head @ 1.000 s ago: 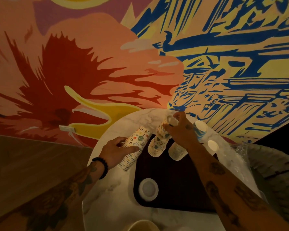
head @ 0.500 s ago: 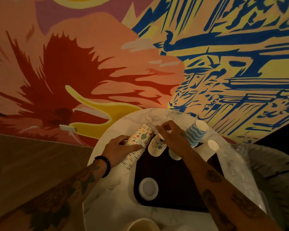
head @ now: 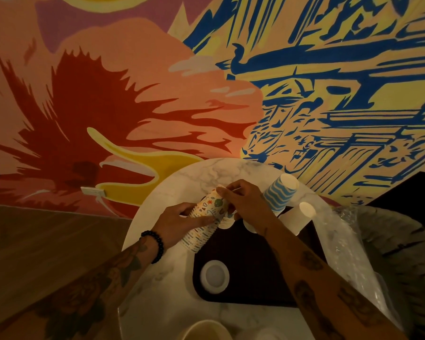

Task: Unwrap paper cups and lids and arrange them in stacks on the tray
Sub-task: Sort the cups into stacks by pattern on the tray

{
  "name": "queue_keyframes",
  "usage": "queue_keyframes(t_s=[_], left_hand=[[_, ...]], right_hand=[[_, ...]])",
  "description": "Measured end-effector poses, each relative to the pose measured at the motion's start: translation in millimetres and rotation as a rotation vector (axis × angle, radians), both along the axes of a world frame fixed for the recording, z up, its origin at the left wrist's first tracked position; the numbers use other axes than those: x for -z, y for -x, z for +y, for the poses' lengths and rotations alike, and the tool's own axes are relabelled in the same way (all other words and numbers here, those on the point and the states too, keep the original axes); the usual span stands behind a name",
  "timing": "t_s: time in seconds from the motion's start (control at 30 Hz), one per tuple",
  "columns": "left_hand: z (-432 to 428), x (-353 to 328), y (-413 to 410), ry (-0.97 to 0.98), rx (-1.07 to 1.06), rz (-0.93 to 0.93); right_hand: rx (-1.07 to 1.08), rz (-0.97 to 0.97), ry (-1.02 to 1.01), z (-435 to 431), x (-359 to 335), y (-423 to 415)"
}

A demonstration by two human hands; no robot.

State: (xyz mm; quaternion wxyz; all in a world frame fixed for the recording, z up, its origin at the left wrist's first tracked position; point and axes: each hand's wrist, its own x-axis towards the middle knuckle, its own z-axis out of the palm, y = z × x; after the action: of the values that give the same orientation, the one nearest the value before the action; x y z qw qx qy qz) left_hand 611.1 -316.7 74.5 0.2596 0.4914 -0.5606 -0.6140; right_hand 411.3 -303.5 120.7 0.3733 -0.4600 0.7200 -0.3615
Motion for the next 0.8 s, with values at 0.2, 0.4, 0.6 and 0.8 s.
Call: queue_keyframes(t_s=[0.2,0.4,0.6,0.8], left_hand=[[-0.8,1.9,-7.1,-0.065,-0.057,0.010],[-4.2,5.1,-18.7,-0.167,-0.176,0.077],[-5.7,6.1,-23.1,-0.169,-0.203,0.098],[-4.6,6.2,-23.1,-0.180,-0.207,0.108]], right_hand=[[0.142,-0.003,0.167,-6.2,-13.7,14.0],[0.181,0.244,0.257,-13.0,-22.0,22.8],[0.119,0.335,0.111,-8.9,7.7,23.9],[0.035,0.454,-0.027,-4.0,27.8,28.3]])
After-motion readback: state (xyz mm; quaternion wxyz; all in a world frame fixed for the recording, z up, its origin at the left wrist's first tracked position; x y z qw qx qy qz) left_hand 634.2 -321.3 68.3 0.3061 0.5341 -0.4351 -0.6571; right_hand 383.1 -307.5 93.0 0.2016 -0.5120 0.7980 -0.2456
